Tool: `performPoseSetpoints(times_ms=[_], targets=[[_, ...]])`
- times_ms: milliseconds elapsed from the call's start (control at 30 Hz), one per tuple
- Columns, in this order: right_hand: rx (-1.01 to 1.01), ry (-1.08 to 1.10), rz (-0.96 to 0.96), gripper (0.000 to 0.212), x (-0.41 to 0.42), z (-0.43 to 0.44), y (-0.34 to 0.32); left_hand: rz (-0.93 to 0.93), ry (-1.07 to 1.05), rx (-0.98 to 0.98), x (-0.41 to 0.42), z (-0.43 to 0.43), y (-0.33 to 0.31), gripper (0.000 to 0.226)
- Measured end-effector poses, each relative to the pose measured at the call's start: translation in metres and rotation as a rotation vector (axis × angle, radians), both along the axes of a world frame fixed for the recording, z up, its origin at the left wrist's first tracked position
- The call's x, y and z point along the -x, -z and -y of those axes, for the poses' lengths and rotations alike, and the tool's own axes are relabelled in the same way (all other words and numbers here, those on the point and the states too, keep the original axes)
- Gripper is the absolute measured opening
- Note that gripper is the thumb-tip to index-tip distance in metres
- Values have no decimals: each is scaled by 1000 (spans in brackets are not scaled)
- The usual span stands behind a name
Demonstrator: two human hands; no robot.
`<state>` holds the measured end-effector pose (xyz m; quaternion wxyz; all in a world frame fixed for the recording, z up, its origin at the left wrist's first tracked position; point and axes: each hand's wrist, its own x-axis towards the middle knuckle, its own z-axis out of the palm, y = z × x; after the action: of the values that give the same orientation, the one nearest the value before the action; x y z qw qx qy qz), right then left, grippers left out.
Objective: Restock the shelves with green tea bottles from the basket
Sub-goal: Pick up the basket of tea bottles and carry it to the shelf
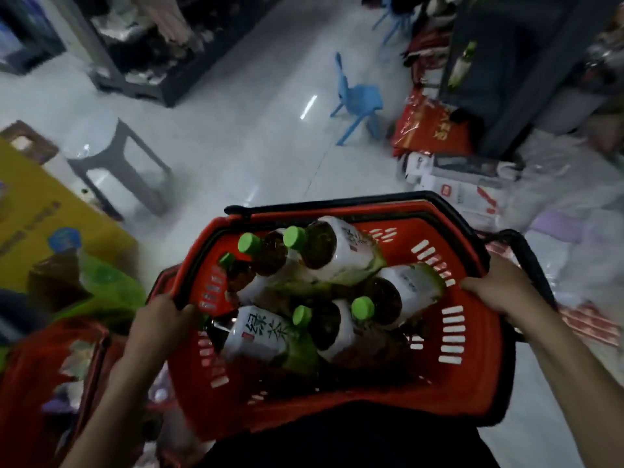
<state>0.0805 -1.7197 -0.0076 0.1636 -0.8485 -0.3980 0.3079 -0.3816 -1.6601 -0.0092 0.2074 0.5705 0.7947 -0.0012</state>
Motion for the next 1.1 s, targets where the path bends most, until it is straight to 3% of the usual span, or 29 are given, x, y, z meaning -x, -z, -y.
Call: performPoseSetpoints(times_ms=[100,300,400,600,767,1100], targets=[[2,123,8,38,-1,-36,-10,66,118,-3,-7,-85,-7,20],[6,252,-31,32,-28,-126,8,28,270,62,-57,-241,9,27],[13,283,-63,38,-55,-193,20,49,275,99,-91,-320,14,27],[55,309,-108,26,-118,-343,12,136,216,171,-148,-467,6,30],[119,322,-73,33,-150,-458,12,108,202,197,-182,-574,0,39],[96,368,-73,20,-148,-715,16,52,270,175,-196,-848,6,39]])
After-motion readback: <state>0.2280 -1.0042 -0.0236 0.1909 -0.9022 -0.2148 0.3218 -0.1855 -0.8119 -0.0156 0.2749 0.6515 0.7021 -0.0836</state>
